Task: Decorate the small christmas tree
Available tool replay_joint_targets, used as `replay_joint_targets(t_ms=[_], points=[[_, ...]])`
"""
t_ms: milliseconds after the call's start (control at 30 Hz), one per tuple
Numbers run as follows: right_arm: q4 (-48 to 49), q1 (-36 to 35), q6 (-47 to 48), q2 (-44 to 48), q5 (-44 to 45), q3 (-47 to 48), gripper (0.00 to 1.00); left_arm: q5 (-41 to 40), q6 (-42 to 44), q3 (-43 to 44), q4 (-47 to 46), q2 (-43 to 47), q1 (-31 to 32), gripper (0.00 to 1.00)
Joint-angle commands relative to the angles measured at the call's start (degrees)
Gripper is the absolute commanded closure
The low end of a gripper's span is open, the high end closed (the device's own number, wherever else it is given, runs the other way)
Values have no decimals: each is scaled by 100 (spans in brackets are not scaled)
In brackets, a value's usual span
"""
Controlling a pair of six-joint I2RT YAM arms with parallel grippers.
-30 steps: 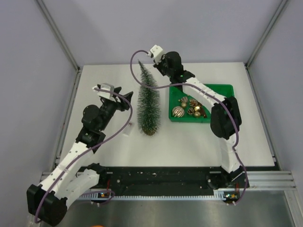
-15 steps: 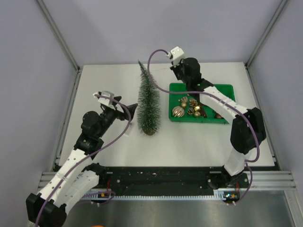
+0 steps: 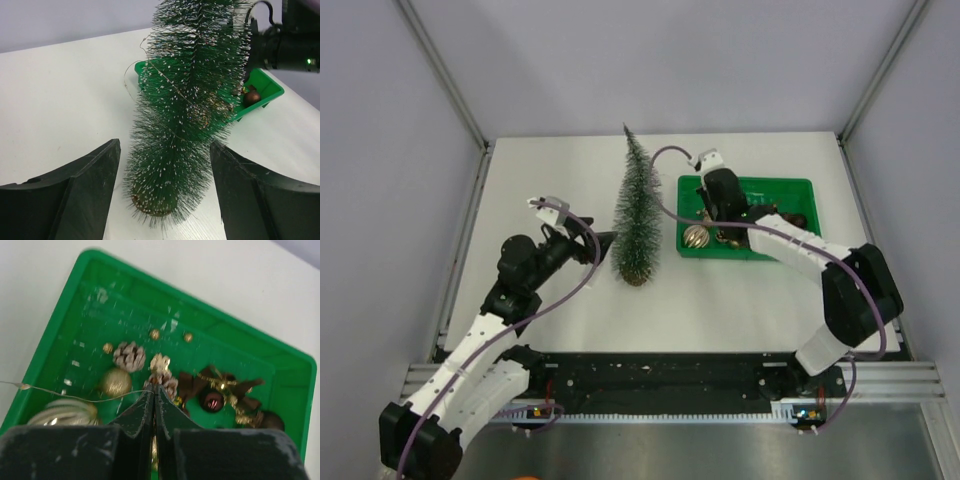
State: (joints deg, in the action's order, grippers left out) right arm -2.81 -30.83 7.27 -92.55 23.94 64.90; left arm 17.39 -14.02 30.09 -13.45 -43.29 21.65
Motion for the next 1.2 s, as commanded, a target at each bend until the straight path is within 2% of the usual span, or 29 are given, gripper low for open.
replay_joint_targets(t_ms=[0,100,167,333,433,567,733,867,1167], points=[[-263,-739,-392,843,742,-582,100,221,-39,-29,-316,66,-55,30],[-396,-1126,-891,1431,849,-1092,100,230,-30,-3,-255,127,-64,45],[-361,-1459,-1182,1896,910,-1453,100,248,-57,-3,-228,189,-73,50],[191,-2259,-1807,2908,779,-2139,100,379,-206,-90,-210,277,-82,52],[832,-2594,-1861,3138,708,-2385,100,414,-233,-126,-175,338,-82,53],[2018,-2972,-1676,3034,497,-2649,100,493,-233,-73,-44,409,-91,55],[2810,-3429,-1404,2454,506,-2500,100,845,-162,93,106,540,-108,55],[3303,-3710,-1368,2189,532,-2439,100,1213,-443,208,229,602,-117,53],[4059,-3940,-2141,1811,32,-2465,100,2101,-1093,-46,352,743,-38,47]])
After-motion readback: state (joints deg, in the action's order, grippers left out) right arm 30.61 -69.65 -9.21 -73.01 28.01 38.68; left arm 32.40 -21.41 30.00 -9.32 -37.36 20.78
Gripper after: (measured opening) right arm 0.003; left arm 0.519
